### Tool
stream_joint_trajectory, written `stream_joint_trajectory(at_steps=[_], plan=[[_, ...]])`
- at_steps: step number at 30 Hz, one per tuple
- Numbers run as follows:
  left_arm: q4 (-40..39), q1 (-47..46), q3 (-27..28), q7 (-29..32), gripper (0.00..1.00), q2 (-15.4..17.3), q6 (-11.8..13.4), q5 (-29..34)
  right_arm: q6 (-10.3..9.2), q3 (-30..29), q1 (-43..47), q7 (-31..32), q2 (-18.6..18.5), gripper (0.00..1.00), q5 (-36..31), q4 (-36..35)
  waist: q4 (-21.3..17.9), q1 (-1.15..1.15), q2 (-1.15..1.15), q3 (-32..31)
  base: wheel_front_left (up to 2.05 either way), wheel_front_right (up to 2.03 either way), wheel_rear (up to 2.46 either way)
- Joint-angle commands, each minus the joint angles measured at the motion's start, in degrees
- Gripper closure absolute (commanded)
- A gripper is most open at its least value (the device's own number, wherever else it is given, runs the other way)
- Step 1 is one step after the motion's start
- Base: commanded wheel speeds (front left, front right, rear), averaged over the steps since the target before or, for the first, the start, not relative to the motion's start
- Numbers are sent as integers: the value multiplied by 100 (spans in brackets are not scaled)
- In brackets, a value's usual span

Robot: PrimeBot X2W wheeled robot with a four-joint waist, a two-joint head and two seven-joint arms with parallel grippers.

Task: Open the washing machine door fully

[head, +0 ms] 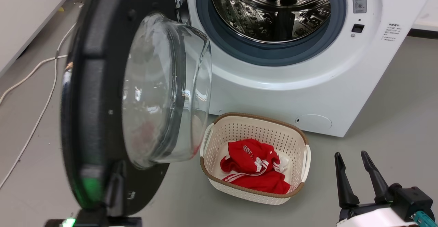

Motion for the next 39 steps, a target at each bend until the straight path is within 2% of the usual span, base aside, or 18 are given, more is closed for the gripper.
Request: stream_joint_trajectory(at_steps=[1, 5, 11, 16, 23, 33, 39], plan=[[84, -131, 197, -39, 100, 78, 31, -83, -2, -3, -100, 15, 5, 0, -40, -52, 16, -1, 0, 81, 0, 0, 0], [319, -320, 795, -66, 100, 226, 102, -339, -2, 40, -199, 66, 6, 0, -90, -108, -59, -1, 0, 221, 0, 0, 0], [678, -610, 1411, -85, 100, 368, 36, -529, -2, -19, -254, 136, 6, 0, -157, -174, -138, -1, 0, 358, 0, 0, 0], [1003, -911, 2067, -81, 100, 473, -260, -693, -2, -108, -299, 213, 5, 0, -215, -269, -200, -1, 0, 485, 0, 0, 0], [1691, -1412, 2840, -82, 100, 694, -652, -597, -2, -142, -370, 318, 5, 0, -269, -372, -266, -1, 0, 646, 0, 0, 0], [2311, -1695, 3291, -78, 100, 744, -1045, -249, -2, -90, -434, 296, 6, 0, -211, -308, -351, -1, 0, 678, 0, 0, 0], [2111, -1456, 3498, -83, 100, 527, -1113, -60, -2, 13, -438, 238, 5, 0, -119, -185, -435, -1, 0, 488, 0, 0, 0]])
